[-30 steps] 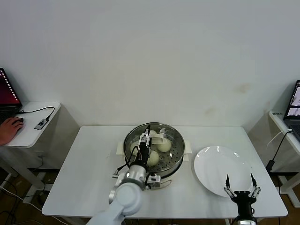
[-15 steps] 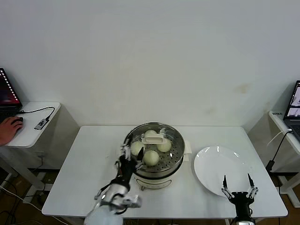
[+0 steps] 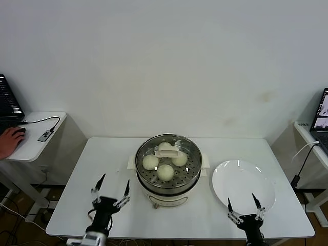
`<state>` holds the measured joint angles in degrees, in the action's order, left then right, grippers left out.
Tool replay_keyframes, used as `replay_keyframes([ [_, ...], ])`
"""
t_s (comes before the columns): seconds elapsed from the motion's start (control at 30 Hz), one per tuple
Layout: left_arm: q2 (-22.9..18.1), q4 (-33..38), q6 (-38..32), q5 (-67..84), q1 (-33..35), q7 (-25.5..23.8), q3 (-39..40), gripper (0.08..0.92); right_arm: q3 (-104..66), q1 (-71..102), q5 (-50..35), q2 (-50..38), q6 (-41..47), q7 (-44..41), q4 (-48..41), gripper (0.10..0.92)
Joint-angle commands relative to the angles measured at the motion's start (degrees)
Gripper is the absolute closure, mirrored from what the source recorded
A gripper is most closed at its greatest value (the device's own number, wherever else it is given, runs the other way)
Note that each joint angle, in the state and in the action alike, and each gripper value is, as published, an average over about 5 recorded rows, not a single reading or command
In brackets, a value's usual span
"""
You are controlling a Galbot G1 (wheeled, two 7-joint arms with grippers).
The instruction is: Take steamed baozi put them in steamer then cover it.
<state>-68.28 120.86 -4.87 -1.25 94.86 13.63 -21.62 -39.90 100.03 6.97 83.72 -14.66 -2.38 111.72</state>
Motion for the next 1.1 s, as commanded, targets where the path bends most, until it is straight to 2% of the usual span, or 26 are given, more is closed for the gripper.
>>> replay_keyframes([
  [0.03, -0.94, -3.31, -10.57, 19.57, 12.42, 1.01, -6.50, 0.177, 3.99, 5.10, -7.88, -3.70, 1.94, -4.26, 2.61, 0.203],
  [0.43, -1.91, -4.17, -12.53, 17.12, 14.63, -3.02, -5.94, 0.177, 5.11, 6.00, -6.50, -3.08, 2.39, -3.90, 2.73, 0.203],
  [1.1, -1.62, -4.17, -10.12, 15.92, 14.66, -5.44, -5.46, 0.177, 6.52, 6.88, -6.39, -2.99, 5.09, -2.41, 4.05, 0.203],
])
